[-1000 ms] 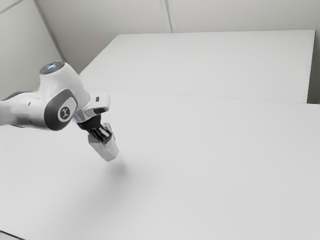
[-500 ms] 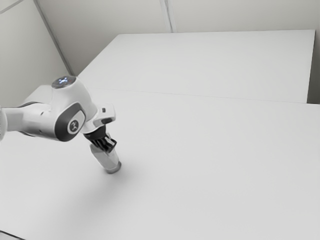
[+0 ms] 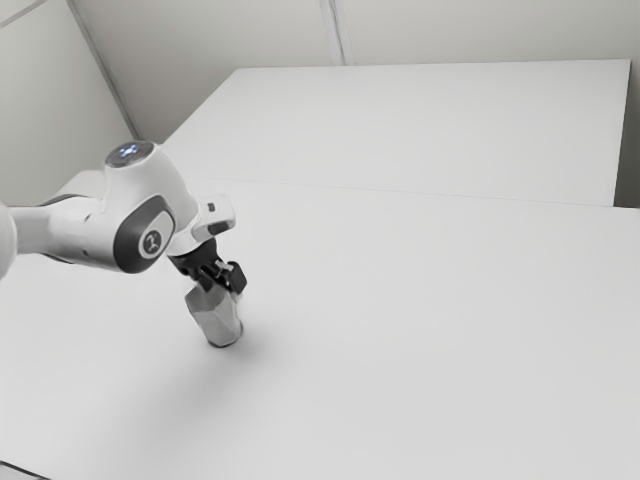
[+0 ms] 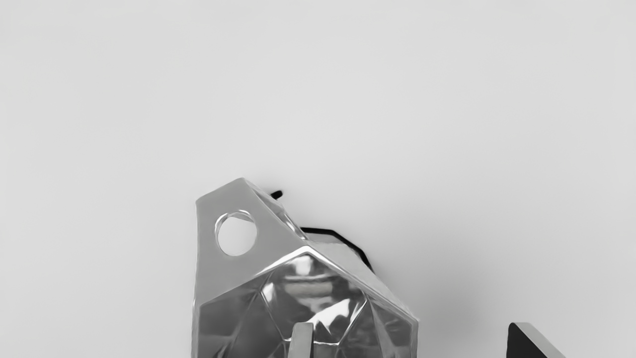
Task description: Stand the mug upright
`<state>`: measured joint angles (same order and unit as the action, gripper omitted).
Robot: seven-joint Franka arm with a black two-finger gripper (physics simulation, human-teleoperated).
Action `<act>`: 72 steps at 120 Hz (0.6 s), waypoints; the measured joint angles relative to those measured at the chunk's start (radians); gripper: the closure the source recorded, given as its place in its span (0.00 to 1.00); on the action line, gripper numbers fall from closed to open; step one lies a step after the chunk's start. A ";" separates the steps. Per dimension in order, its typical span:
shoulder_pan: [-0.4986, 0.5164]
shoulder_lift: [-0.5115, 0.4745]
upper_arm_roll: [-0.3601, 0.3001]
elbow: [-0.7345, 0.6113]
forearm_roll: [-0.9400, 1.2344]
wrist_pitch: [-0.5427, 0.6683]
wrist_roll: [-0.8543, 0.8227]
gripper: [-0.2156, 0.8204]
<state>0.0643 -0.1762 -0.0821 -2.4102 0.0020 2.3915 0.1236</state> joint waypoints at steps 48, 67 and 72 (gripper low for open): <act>-0.001 0.096 -0.009 0.476 -0.015 -0.488 -0.073 0.24; -0.006 0.133 -0.014 0.643 -0.012 -0.626 -0.092 0.22; -0.007 0.135 -0.014 0.675 -0.010 -0.656 -0.097 0.22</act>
<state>0.0573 -0.0408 -0.0964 -1.7352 -0.0078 1.7353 0.0268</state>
